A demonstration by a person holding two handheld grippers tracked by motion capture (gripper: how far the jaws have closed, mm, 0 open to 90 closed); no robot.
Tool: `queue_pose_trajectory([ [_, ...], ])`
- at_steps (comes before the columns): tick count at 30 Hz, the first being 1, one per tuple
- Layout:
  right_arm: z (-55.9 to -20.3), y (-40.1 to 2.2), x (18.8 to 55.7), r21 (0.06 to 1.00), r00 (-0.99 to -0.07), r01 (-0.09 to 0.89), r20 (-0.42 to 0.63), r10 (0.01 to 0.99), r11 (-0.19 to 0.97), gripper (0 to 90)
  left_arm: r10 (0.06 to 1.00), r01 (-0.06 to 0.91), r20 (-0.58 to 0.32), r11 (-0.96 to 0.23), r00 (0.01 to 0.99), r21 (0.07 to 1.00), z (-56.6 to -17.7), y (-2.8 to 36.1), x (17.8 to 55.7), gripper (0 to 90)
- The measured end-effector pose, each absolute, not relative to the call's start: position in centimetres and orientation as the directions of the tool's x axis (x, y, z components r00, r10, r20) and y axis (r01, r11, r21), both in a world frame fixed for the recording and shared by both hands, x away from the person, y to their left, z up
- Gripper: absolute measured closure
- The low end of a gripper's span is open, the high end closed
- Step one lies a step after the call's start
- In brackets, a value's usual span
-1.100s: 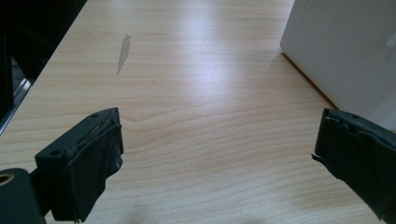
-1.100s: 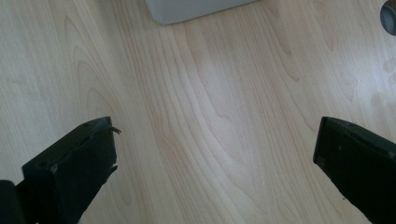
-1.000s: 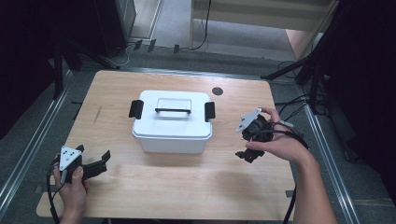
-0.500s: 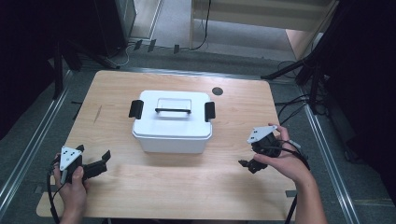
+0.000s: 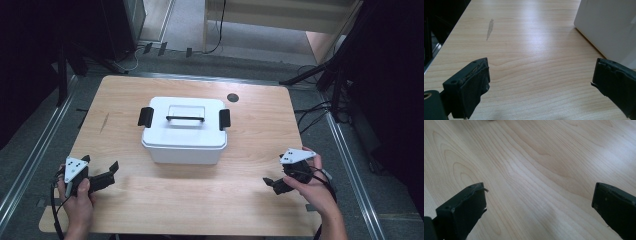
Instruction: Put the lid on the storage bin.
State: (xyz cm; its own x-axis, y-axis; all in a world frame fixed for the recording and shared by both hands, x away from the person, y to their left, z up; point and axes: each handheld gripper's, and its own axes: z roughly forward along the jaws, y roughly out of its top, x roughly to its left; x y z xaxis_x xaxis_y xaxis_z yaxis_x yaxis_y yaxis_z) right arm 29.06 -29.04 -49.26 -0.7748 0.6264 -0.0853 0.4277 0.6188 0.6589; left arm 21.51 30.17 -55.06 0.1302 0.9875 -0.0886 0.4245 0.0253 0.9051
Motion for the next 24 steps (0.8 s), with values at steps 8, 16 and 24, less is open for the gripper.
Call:
queue_pose_trajectory([
  [8, -51.3, -30.6, 27.7, 0.727, -0.689, 0.468, -0.055, 0.723, 0.502, 0.0, 0.988, 0.427, -0.087, 0.023, 0.131, 0.904, -55.0, 30.1, 21.5, 1.8],
  [16, -52.5, -32.4, 26.1, 0.78, -0.644, 0.485, 0.013, 0.765, 0.396, 0.0, 0.987, 0.427, -0.088, 0.023, 0.133, 0.904, -55.1, 30.1, 21.5, 1.8],
  [24, -53.2, -33.9, 24.5, 0.811, -0.596, 0.484, 0.031, 0.802, 0.328, 0.0, 0.987, 0.426, -0.089, 0.024, 0.133, 0.904, -55.1, 30.1, 21.5, 1.8],
])
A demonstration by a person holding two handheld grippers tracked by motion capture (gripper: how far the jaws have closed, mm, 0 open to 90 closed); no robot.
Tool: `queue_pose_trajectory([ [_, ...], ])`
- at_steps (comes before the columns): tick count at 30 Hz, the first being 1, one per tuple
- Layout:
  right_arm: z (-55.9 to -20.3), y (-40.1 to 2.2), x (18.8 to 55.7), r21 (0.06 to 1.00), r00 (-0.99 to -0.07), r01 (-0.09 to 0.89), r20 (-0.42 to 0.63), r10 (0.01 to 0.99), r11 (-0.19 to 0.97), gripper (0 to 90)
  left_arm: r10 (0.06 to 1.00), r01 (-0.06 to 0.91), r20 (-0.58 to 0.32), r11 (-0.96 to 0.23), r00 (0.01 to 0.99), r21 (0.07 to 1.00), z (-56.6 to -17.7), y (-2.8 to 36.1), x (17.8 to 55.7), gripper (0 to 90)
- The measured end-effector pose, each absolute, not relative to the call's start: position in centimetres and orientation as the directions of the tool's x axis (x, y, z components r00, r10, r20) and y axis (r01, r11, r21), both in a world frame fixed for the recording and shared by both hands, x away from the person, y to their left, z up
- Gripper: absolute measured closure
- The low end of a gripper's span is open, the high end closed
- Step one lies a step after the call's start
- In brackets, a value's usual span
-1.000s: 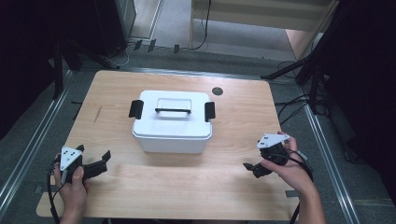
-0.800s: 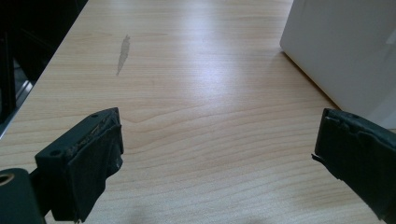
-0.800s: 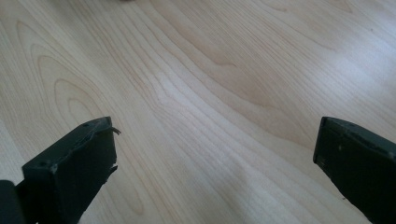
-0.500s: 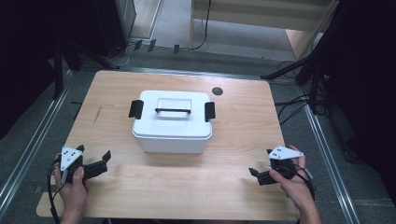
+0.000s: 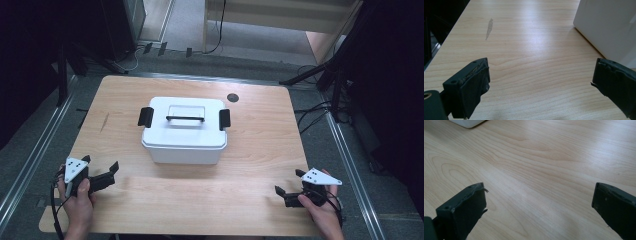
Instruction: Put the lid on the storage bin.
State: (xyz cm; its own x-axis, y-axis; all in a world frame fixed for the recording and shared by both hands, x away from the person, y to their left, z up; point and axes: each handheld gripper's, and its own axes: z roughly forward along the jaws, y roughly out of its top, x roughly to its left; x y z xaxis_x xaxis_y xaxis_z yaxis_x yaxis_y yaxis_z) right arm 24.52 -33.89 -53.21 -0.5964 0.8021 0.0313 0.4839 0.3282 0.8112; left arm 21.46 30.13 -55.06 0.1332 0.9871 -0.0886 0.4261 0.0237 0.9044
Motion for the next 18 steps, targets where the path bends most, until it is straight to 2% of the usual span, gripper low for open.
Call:
queue_pose_trajectory([
  [10, -54.3, -35.0, 23.5, 0.844, -0.547, 0.479, 0.072, 0.834, 0.241, 0.0, 0.988, 0.427, -0.081, 0.017, 0.132, 0.904, -55.1, 30.0, 21.5, 1.8],
  [18, -54.5, -35.4, 23.4, 0.85, -0.53, 0.471, 0.06, 0.846, 0.235, 0.0, 0.99, 0.431, -0.066, 0.005, 0.126, 0.903, -55.0, 29.8, 21.5, 3.3],
])
